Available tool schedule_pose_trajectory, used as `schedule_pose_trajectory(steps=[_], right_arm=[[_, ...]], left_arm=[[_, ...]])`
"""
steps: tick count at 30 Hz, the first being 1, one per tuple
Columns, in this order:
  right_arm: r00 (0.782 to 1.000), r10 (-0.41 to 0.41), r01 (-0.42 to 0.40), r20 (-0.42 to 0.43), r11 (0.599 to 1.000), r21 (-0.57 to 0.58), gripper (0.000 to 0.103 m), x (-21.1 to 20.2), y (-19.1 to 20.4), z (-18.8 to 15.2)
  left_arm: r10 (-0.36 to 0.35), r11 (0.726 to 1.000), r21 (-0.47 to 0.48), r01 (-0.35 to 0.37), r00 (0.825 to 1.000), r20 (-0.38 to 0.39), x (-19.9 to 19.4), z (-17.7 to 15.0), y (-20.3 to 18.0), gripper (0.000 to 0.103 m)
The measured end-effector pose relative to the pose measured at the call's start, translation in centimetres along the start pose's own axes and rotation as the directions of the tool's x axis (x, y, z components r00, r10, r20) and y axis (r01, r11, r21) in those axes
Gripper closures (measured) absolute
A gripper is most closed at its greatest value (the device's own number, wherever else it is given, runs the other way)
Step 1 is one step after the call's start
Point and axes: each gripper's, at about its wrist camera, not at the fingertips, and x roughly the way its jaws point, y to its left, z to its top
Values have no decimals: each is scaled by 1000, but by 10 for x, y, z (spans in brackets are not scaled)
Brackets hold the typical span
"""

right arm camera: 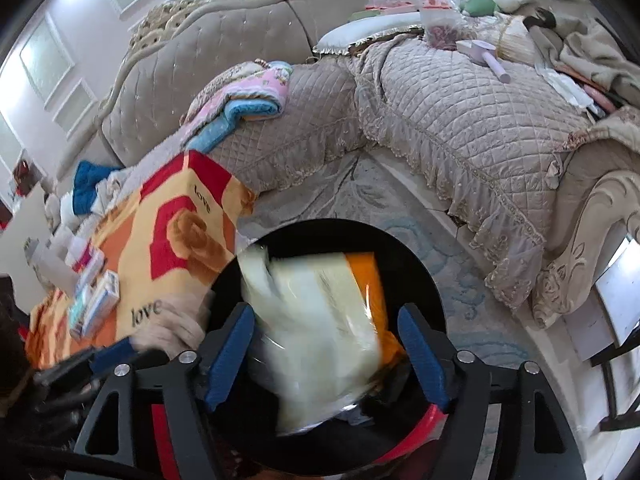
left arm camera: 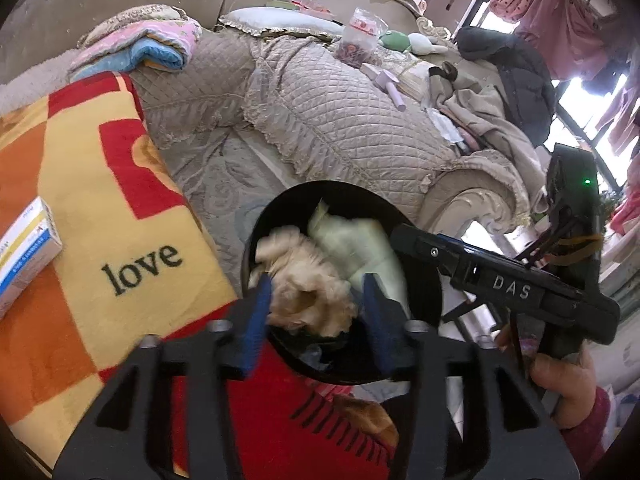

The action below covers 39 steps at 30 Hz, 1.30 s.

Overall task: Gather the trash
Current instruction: 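Carry tissue and snack bag over the black bin and open both tools, then move both open tools back over the blanket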

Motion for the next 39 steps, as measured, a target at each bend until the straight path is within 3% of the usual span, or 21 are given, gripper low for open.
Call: schedule_pose_trajectory(steps=[8, 21, 32, 39], right_arm=[[1000, 4, -4, -18, 1000, -20, 23, 0, 10, -5], [997, 29, -37, -66, 991, -126, 23, 10, 66, -23], [987, 107, -131, -118, 967, -218, 23, 24, 135, -38], [983, 120, -151, -138, 957, -249, 23, 24, 151, -43]], left_arm=[[27, 1000, -17, -27, 1000, 9, -14, -3, 10, 47], [166, 982, -99, -161, 985, 41, -65, -26, 70, 47], [338, 917, -258, -304, 936, 96, -124, -28, 171, 47], [311, 923, -259, -286, 948, 62, -96, 3, 201, 46]])
